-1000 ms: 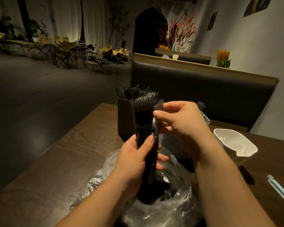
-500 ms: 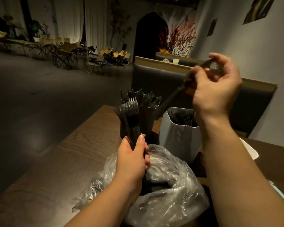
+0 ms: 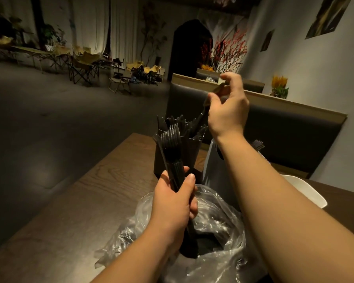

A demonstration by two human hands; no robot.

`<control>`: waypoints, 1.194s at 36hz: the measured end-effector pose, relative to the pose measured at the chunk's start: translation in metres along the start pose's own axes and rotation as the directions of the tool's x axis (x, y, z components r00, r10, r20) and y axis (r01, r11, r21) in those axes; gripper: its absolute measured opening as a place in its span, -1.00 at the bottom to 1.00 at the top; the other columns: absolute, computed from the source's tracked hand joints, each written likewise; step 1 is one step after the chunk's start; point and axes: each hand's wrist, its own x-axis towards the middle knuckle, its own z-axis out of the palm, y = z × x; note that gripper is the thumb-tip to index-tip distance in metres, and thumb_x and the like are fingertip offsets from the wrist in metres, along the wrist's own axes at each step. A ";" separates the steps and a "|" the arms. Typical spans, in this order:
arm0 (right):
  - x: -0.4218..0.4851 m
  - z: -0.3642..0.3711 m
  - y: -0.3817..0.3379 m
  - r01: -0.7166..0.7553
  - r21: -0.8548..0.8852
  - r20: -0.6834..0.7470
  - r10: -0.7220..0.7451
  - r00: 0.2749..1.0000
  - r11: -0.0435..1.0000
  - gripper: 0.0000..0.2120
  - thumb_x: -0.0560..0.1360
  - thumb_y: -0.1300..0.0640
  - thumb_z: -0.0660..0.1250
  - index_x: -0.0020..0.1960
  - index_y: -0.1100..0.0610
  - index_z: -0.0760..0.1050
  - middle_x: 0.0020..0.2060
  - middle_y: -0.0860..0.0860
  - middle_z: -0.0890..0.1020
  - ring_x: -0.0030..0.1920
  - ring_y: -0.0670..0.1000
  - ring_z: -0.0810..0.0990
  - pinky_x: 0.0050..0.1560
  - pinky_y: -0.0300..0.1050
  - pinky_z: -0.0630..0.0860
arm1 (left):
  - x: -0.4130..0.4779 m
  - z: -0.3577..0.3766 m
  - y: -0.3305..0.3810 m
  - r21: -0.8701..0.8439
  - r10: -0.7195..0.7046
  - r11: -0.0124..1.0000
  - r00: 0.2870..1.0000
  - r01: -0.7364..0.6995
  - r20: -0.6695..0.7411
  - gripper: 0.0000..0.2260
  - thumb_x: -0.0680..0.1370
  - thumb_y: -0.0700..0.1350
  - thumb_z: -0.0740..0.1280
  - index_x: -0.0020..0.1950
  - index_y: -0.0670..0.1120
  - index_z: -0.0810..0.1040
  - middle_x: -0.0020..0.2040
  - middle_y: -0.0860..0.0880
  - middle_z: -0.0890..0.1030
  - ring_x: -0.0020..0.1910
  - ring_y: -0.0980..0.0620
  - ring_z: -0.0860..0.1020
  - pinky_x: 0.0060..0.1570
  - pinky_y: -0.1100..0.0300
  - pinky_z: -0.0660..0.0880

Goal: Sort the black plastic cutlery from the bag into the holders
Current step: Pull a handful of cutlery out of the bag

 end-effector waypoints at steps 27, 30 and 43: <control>-0.049 -0.072 -0.042 -0.205 -0.071 0.582 0.208 0.787 0.976 -0.85 0.60 -0.04 0.31 0.13 -0.08 0.57 -0.11 -0.12 0.65 -0.10 -0.11 0.65 -0.07 -0.09 0.65 | -0.008 0.001 -0.004 0.117 0.048 0.991 0.990 -0.063 0.133 -0.95 0.65 -0.14 0.29 0.10 -0.04 0.51 -0.26 -0.03 0.57 -0.40 0.01 0.49 -0.44 0.14 0.46; -0.066 -0.078 -0.045 -0.188 -0.145 0.593 0.238 0.769 0.971 -0.59 0.50 -0.10 0.42 0.33 -0.08 0.49 -0.04 -0.22 0.60 0.00 -0.13 0.63 0.01 -0.05 0.66 | -0.009 0.002 -0.009 0.227 0.098 0.965 0.982 -0.134 0.165 -0.78 0.65 -0.14 0.30 0.03 0.21 0.57 -0.32 0.04 0.55 -0.38 0.10 0.49 -0.36 0.12 0.45; -0.080 -0.074 -0.028 -0.479 0.142 0.516 0.348 0.783 0.866 -0.78 0.49 0.18 0.49 0.03 -0.09 0.57 -0.16 -0.04 0.69 -0.12 -0.07 0.70 -0.25 -0.27 0.56 | -0.012 0.004 -0.013 0.262 0.109 0.948 0.956 -0.183 0.272 -0.77 0.58 -0.02 0.30 0.23 0.08 0.48 -0.45 0.03 0.47 -0.52 0.07 0.41 -0.53 0.17 0.41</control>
